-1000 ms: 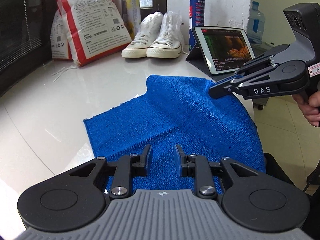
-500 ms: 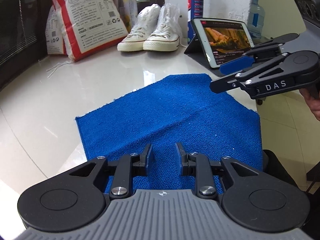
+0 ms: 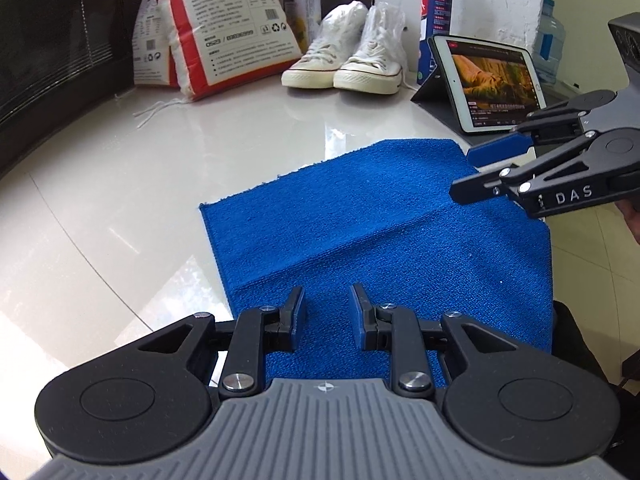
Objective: Fold towel
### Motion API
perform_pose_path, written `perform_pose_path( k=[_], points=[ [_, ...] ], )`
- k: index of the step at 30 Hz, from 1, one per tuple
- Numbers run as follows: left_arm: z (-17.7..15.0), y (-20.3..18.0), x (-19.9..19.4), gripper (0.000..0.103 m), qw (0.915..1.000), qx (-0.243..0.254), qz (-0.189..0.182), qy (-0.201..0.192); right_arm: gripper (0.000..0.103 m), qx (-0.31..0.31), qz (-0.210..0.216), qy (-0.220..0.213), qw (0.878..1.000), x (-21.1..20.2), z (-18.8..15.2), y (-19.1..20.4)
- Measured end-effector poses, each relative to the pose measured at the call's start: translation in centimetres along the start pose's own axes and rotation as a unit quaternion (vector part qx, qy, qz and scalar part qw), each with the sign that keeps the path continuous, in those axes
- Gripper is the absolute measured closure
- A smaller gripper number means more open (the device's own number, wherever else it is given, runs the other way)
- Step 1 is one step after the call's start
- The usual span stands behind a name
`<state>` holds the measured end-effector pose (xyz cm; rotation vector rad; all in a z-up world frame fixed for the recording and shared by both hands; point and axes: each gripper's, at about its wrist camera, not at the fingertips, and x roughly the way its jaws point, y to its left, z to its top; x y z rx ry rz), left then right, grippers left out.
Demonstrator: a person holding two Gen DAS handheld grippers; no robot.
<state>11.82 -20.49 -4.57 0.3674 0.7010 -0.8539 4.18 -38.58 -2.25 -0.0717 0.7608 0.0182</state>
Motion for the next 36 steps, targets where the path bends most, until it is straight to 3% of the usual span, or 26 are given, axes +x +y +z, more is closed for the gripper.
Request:
perform_pose_path(
  k=[10,15,18,36],
  points=[
    [-0.7,0.5,-0.8,0.076,0.9997,-0.018,0.003,-0.015,0.061,0.007,0.032,0.01,0.999,1.4,-0.3,-0.3],
    [-0.7,0.8,-1.7,0.076,0.9993,-0.026,0.006,-0.025,0.078,0.003,0.047,0.009,0.999,1.7,0.1,0.0],
    [-0.6,1.1,-2.6,0.076,0.9988,-0.032,0.009,-0.035,0.082,-0.001,0.052,0.008,0.999,1.9,0.4,0.3],
    [-2.0,2.6,-5.9,0.076,0.9966,-0.059,0.038,-0.044,0.086,-0.045,0.097,0.005,0.994,4.0,2.4,4.2]
  ],
)
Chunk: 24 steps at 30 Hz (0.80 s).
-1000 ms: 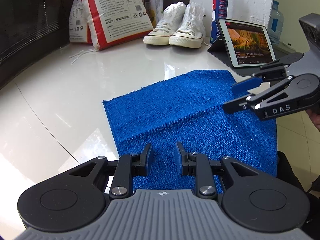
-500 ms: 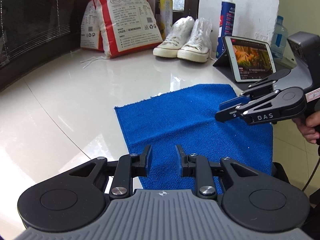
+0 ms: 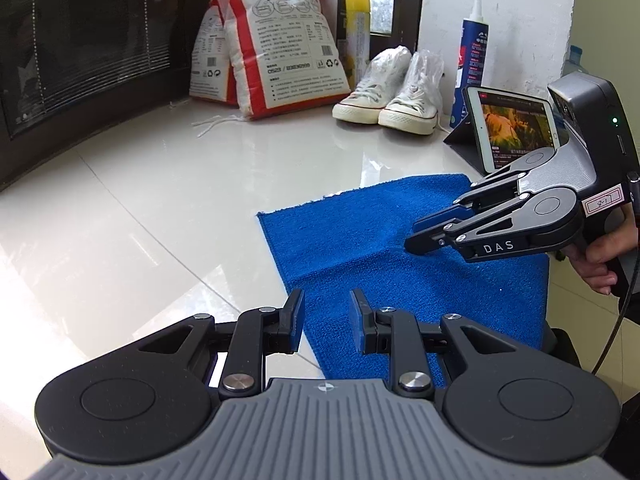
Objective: Fold towel
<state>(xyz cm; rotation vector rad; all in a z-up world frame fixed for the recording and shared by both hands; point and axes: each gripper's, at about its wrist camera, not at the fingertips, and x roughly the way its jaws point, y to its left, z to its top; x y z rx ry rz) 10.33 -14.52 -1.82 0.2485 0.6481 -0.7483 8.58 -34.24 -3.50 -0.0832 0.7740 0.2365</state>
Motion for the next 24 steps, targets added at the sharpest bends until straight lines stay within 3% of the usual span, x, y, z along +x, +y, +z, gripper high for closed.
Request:
perform_pose_path(
  k=[11,17,24],
  points=[
    [-0.3,0.9,0.4,0.076,0.9997,-0.017,0.004,0.015,0.086,-0.013,0.018,0.0,1.0,1.2,1.1,1.1],
    [-0.5,0.9,1.1,0.066,0.9995,-0.02,-0.003,0.026,0.084,-0.013,0.013,-0.006,1.0,1.0,1.1,1.3],
    [0.1,1.2,2.4,0.063,0.999,-0.033,-0.006,0.028,0.064,-0.007,-0.01,-0.022,1.0,-0.6,0.9,0.3]
  ],
)
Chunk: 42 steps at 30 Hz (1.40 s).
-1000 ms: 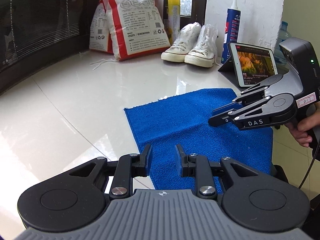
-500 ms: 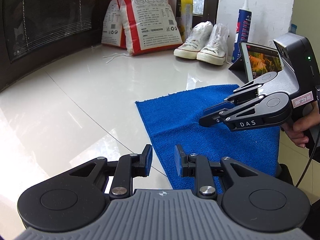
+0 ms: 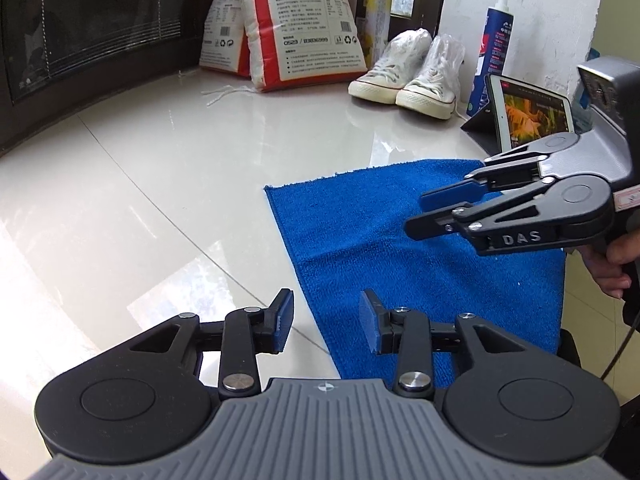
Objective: Fold towel
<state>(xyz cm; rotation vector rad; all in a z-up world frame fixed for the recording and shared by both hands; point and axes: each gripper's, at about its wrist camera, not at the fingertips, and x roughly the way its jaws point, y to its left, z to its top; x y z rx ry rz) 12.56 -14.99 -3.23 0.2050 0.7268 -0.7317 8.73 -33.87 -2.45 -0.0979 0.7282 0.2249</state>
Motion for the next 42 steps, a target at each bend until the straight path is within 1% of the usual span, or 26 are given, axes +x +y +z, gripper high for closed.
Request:
perform_pose_path(
  k=[7,14,21,27,29,31,33,35,36,37,38,40,42],
  points=[
    [1.8,0.0,1.8,0.063,1.0,0.004,0.004,-0.007,0.064,0.014,-0.033,0.001,0.999,-0.8,-0.6,-2.6],
    [4.0,0.6,4.5,0.063,1.0,0.0,0.009,-0.002,0.064,0.029,-0.063,0.012,0.998,-0.8,-1.3,-5.5],
    [5.4,1.8,6.9,0.063,0.9998,-0.017,0.009,0.007,0.064,0.022,-0.07,0.023,0.997,-0.2,-1.2,-7.4],
    [6.0,1.9,8.0,0.064,0.9999,-0.009,0.004,0.008,0.064,0.022,-0.07,0.028,0.997,0.5,-0.9,-8.9],
    [6.2,1.9,8.3,0.065,0.9999,-0.007,0.002,0.008,0.063,0.026,-0.065,0.027,0.997,0.7,-0.9,-9.4],
    [6.2,1.7,8.5,0.07,1.0,-0.001,0.004,0.007,0.063,0.03,-0.061,0.026,0.997,0.8,-0.8,-9.7],
    [6.2,1.2,8.7,0.075,0.9997,0.015,0.017,0.006,0.063,0.033,-0.057,0.026,0.998,0.9,-0.7,-10.0],
    [6.1,1.0,8.6,0.083,0.9996,0.02,0.02,0.007,0.063,0.035,-0.053,0.025,0.998,0.9,-0.7,-10.1],
    [6.1,1.0,8.6,0.092,0.9996,0.019,0.019,0.008,0.064,0.036,-0.051,0.024,0.998,0.9,-0.7,-10.1],
    [6.1,0.9,8.5,0.097,0.9996,0.018,0.02,0.008,0.064,0.037,-0.051,0.024,0.998,0.9,-0.7,-10.1],
    [6.0,0.9,8.5,0.098,0.9996,0.019,0.02,0.009,0.065,0.037,-0.05,0.023,0.998,0.9,-0.8,-10.1],
    [5.9,0.6,8.4,0.1,0.9994,0.025,0.024,0.008,0.07,0.038,-0.049,0.021,0.998,0.8,-0.8,-10.1],
    [5.8,0.3,8.2,0.102,0.9992,0.029,0.029,0.007,0.083,0.04,-0.05,0.018,0.998,0.8,-0.8,-10.1]
  ],
)
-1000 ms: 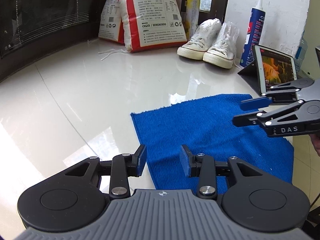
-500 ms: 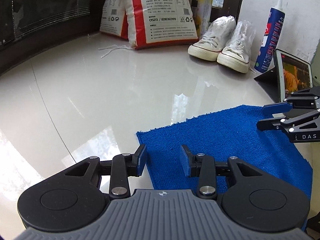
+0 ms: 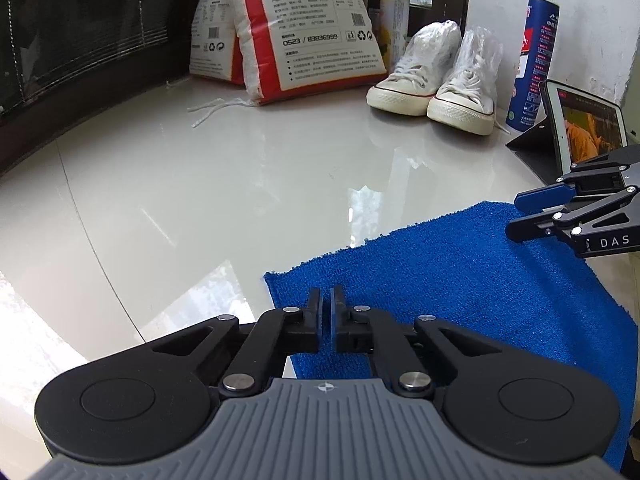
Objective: Fold towel
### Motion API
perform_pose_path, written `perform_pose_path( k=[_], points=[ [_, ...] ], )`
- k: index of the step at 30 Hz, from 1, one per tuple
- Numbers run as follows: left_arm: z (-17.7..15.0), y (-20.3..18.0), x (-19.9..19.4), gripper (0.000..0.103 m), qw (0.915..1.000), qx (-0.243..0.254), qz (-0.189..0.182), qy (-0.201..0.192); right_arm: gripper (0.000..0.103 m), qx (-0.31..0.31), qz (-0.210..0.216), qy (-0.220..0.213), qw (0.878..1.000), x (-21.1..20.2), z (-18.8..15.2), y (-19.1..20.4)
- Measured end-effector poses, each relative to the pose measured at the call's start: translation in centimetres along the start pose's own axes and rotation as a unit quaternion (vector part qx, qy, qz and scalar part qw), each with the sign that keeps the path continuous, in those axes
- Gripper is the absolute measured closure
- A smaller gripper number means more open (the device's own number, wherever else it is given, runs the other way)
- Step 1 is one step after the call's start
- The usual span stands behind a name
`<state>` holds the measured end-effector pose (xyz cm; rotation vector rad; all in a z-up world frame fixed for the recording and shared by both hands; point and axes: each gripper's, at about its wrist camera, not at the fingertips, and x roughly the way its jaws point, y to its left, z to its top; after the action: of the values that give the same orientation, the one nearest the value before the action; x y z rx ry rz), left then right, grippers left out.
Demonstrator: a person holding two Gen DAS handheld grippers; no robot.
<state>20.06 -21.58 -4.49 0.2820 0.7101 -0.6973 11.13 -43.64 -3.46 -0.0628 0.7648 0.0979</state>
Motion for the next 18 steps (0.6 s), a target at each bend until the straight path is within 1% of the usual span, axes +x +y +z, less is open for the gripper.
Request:
perform_pose_path(
  k=[1,6,15,18],
  points=[
    [-0.1,-0.1,-0.1,0.102,1.0,0.0,0.001,-0.001,0.088,0.002,0.0,-0.001,1.0,0.0,0.0,0.0],
    [-0.5,-0.1,-0.5,0.103,1.0,-0.003,0.004,-0.003,0.097,0.004,0.002,-0.003,1.0,0.0,0.1,0.2],
    [-1.3,0.0,-1.4,0.103,0.9997,0.003,0.022,-0.004,0.098,-0.003,0.01,-0.007,1.0,0.1,0.3,1.5],
    [-1.7,0.2,-1.8,0.103,0.9994,0.002,0.034,-0.004,0.099,-0.007,0.015,-0.008,1.0,0.3,0.5,2.1]
  ],
)
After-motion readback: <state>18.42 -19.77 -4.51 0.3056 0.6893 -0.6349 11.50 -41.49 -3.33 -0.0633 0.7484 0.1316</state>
